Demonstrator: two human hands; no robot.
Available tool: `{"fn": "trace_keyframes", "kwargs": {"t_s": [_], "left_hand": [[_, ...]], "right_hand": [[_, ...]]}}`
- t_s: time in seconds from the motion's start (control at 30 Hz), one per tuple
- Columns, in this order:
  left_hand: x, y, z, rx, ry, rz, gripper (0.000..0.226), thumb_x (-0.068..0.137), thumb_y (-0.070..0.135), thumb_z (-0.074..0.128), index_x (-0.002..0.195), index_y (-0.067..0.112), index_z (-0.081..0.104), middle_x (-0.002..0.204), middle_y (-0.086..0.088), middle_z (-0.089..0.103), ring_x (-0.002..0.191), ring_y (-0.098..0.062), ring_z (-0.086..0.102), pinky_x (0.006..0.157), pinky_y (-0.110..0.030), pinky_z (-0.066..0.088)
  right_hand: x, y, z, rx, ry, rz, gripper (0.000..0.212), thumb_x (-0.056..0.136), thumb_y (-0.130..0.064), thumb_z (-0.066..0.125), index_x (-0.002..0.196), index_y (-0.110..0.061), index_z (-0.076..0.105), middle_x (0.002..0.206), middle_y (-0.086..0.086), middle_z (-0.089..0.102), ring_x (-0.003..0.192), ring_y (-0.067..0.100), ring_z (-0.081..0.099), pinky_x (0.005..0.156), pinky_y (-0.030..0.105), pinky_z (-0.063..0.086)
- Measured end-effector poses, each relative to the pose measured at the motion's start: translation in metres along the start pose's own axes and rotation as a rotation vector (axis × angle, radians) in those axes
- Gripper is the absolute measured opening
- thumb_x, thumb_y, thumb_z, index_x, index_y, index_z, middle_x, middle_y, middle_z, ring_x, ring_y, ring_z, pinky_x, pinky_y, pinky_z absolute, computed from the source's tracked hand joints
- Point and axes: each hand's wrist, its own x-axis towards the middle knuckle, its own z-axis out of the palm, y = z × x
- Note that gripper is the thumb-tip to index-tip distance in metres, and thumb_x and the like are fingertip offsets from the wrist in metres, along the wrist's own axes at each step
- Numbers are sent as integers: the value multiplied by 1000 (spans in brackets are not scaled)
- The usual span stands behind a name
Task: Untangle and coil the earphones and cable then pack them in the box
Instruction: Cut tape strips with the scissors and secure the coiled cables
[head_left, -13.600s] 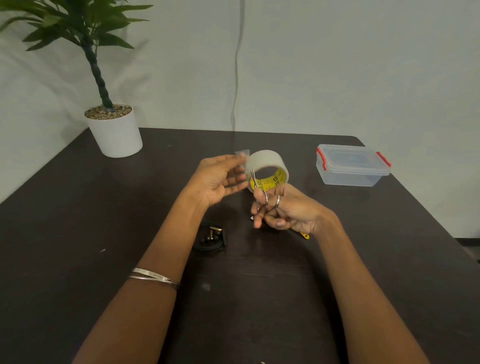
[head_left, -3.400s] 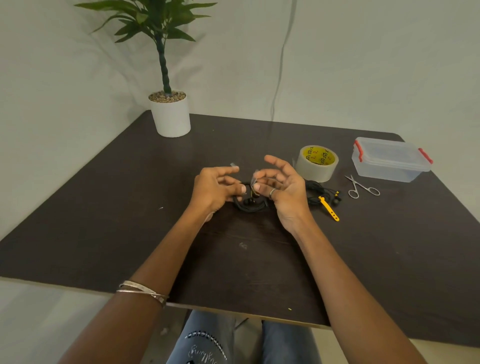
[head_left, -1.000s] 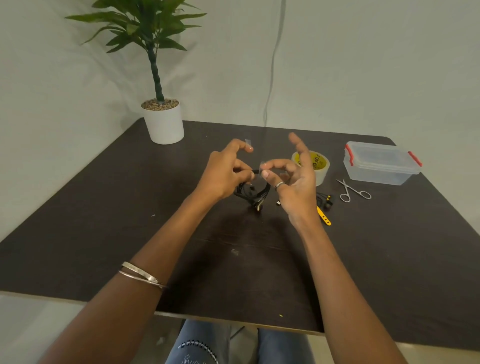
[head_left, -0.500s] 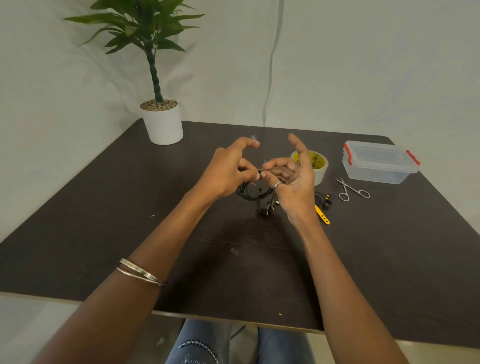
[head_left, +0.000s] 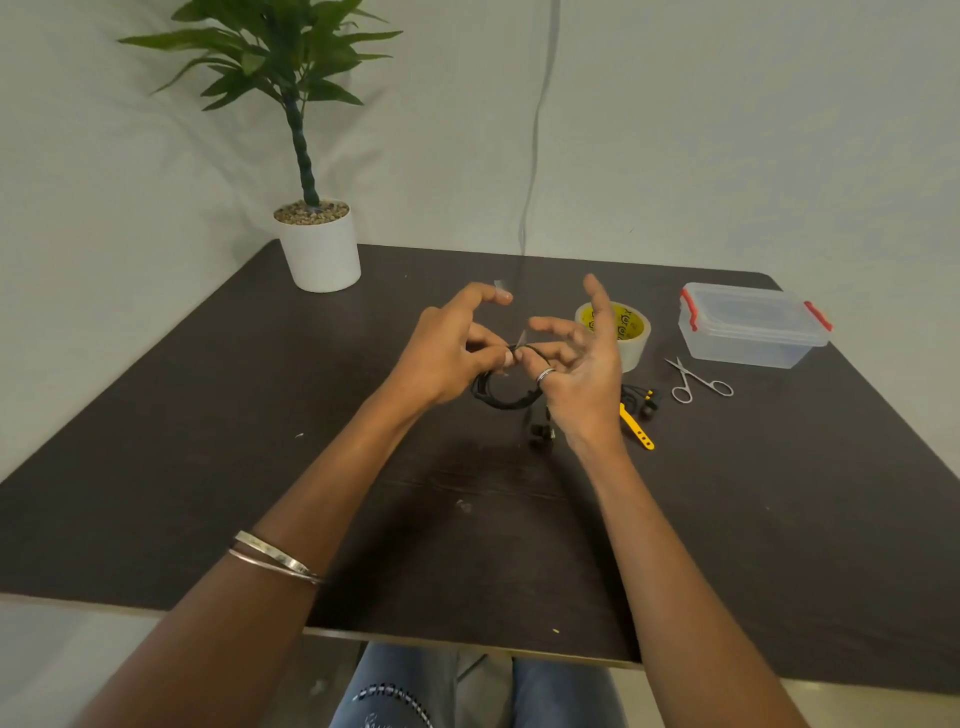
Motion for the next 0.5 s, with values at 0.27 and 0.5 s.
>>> {"fn": "trace_keyframes", "kwargs": {"t_s": [0.27,0.5], "left_hand": [[3,-5,8,-178,131,-147,61,80,7,74,132,17,44,81,1,75,77,1,69,69,0,44],[1,-2,21,-371,249,-269,53,73,5,79,118,15,52,78,-5,75,73,-12,72,71,-17,54]], "right_hand": [[-4,3,5,-160,105,-108,69,74,2,78,129,-13,39,95,8,66,74,17,69,71,22,54],[-6,0,6,-210,137,-133,66,74,4,77,126,-13,40,100,8,61,66,20,67,63,22,54]]}}
